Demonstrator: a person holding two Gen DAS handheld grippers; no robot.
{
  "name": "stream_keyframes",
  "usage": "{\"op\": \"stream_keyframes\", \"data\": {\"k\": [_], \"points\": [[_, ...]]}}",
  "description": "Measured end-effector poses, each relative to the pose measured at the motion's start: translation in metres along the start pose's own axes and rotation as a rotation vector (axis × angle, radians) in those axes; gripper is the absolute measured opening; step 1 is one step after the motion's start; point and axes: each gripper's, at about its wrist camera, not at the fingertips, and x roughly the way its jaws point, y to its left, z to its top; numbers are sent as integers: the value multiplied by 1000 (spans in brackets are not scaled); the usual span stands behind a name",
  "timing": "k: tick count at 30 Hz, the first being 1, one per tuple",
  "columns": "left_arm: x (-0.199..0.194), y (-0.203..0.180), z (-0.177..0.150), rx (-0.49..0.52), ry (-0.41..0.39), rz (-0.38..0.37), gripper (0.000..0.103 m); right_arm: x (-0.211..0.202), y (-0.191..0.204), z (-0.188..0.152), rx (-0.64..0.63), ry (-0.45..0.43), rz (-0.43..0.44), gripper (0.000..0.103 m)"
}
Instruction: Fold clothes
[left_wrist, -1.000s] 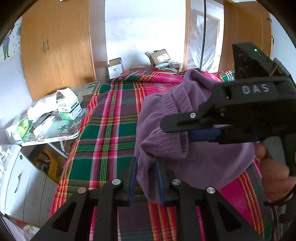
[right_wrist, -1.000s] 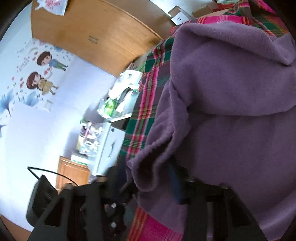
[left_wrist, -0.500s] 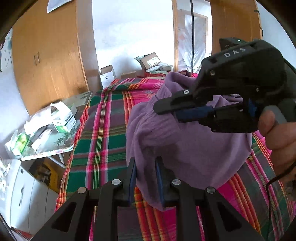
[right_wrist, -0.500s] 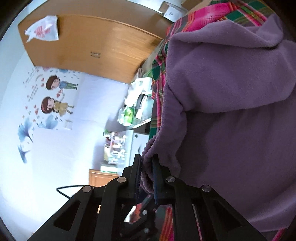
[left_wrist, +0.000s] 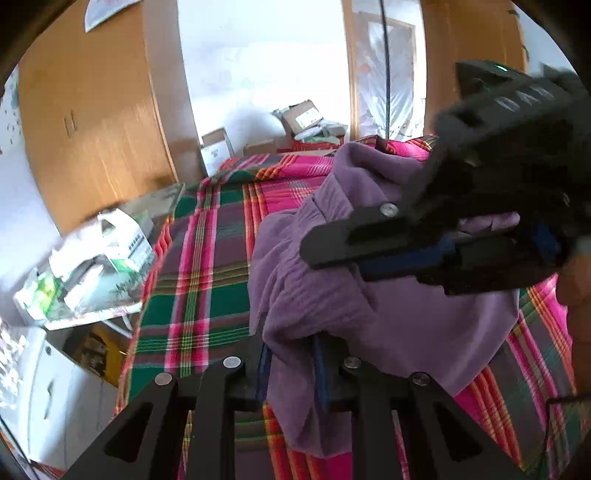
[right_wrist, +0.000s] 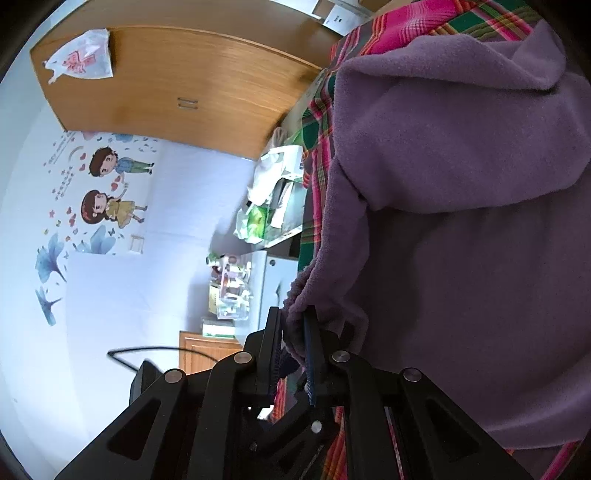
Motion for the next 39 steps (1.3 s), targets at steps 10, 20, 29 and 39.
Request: {"op": "stream_keyframes", "data": {"k": [10, 20, 29, 39], "points": [[-5, 15, -13, -36, -101, -217, 53, 2, -1, -1, -4, -1, -20, 12], [-2, 10, -8, -35, -73, -113, 55, 8, 1, -6, -20, 13, -31, 12], [3, 20, -1, -112, -28, -95, 34, 6, 4, -5, -31, 7, -34, 13], [4, 35, -1, -186, -51, -105, 19, -29, -7, -11, -74, -82, -135, 22]]}}
